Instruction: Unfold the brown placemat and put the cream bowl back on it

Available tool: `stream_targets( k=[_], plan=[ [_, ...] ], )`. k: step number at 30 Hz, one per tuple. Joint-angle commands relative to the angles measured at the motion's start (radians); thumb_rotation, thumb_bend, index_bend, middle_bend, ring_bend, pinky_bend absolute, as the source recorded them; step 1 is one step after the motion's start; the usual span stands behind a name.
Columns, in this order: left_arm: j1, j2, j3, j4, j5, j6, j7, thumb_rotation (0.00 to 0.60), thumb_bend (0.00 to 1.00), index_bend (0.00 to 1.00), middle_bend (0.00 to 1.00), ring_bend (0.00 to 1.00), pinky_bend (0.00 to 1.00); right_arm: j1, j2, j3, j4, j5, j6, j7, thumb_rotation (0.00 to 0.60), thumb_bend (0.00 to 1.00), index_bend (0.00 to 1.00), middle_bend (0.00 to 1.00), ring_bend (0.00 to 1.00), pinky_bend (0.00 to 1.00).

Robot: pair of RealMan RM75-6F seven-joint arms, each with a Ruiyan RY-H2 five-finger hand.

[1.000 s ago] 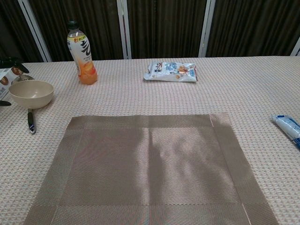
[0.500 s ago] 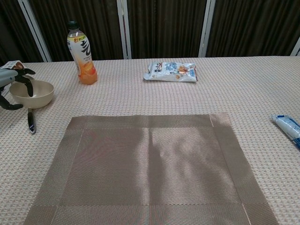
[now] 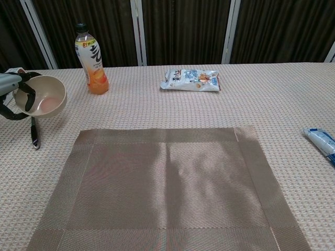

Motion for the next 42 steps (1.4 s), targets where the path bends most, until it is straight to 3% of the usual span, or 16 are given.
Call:
stream_targets(
  k=[1, 5, 12, 16, 21, 30, 42],
  plan=[
    [0.005, 0.032, 0.002, -0.059, 0.033, 0.060, 0.003, 0.600, 0.36, 0.65, 0.00, 0.00, 0.00, 0.000, 0.000, -0.001, -0.001, -0.001, 0.000, 0.000, 0.600, 0.00, 0.00, 0.00, 0.00, 0.00],
    [0.002, 0.072, 0.000, -0.165, 0.071, 0.130, 0.012, 0.600, 0.36, 0.65, 0.00, 0.00, 0.00, 0.000, 0.002, 0.001, -0.003, -0.002, 0.001, 0.003, 0.600, 0.00, 0.00, 0.00, 0.00, 0.00],
    [-0.033, 0.140, 0.016, -0.458, 0.171, 0.195, 0.063, 0.600, 0.35, 0.65, 0.00, 0.00, 0.00, -0.001, 0.006, 0.003, -0.006, -0.001, 0.005, 0.009, 0.600, 0.00, 0.00, 0.00, 0.00, 0.00],
    [-0.073, 0.160, 0.014, -0.634, 0.185, 0.141, 0.110, 0.600, 0.35, 0.64, 0.00, 0.00, 0.00, -0.003, 0.010, 0.005, -0.005, 0.001, 0.007, 0.014, 0.600, 0.00, 0.00, 0.00, 0.00, 0.00],
    [-0.138, 0.152, -0.005, -0.805, 0.132, -0.003, 0.168, 0.600, 0.35, 0.64, 0.00, 0.00, 0.00, -0.006, 0.013, 0.005, -0.004, 0.003, 0.010, 0.019, 0.600, 0.00, 0.00, 0.00, 0.00, 0.00],
    [-0.193, 0.085, -0.010, -0.874, 0.027, -0.148, 0.336, 0.600, 0.35, 0.64, 0.00, 0.00, 0.00, -0.013, 0.023, 0.009, -0.001, 0.011, 0.018, 0.035, 0.600, 0.00, 0.00, 0.00, 0.00, 0.00],
    [-0.203, 0.072, -0.003, -0.886, -0.094, -0.211, 0.446, 0.600, 0.35, 0.63, 0.00, 0.00, 0.00, -0.014, 0.028, 0.008, -0.003, 0.005, 0.019, 0.041, 0.600, 0.00, 0.00, 0.00, 0.00, 0.00]
  ],
)
